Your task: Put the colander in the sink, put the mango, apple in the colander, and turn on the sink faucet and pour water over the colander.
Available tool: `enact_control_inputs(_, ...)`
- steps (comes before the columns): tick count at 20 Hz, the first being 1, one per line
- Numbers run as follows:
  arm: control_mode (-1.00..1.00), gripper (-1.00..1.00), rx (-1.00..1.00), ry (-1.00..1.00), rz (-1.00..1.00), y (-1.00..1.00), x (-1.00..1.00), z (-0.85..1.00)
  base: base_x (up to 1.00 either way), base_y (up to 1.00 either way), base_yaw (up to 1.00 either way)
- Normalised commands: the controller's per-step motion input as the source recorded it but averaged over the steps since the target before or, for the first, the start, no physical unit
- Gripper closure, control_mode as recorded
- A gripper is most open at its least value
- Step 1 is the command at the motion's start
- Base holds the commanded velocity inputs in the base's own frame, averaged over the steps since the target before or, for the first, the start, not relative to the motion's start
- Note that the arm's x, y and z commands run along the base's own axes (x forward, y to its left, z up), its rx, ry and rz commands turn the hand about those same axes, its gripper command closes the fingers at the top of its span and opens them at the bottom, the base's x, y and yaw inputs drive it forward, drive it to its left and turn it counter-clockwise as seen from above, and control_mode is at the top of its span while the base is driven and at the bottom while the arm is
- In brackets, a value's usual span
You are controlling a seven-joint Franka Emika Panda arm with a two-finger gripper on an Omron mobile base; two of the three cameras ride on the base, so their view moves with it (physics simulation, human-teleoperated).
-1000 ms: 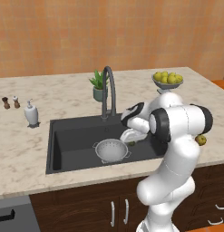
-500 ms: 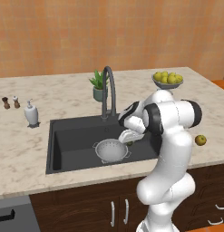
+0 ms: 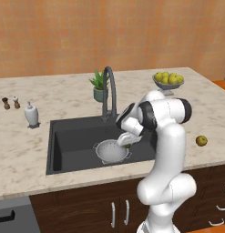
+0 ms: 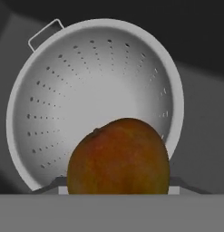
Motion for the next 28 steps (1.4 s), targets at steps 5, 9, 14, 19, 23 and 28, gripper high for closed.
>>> enact_control_inputs(5, -1.00, 1.00, 0.00, 0.00, 0.00, 0.23, 0.03, -0.34, 0.00, 0.00, 0.00)
enact_control_inputs(9, -1.00, 1.00, 0.00, 0.00, 0.00, 0.11, 0.04, -0.27, 0.00, 0.00, 0.00)
enact_control_inputs(14, -1.00, 1.00, 0.00, 0.00, 0.00, 0.00, 0.11, -0.16, 0.00, 0.00, 0.00)
enact_control_inputs(19, -1.00, -1.00, 0.00, 0.00, 0.00, 0.02, 0.00, -0.05, 0.00, 0.00, 0.00)
enact_control_inputs(23, -1.00, -1.00, 0.00, 0.00, 0.00, 0.00, 0.00, 0.00, 0.00, 0.00, 0.00)
enact_control_inputs(28, -1.00, -1.00, -0.01, -0.01, -0.01, 0.00, -0.11, 0.12, 0.00, 0.00, 0.00)
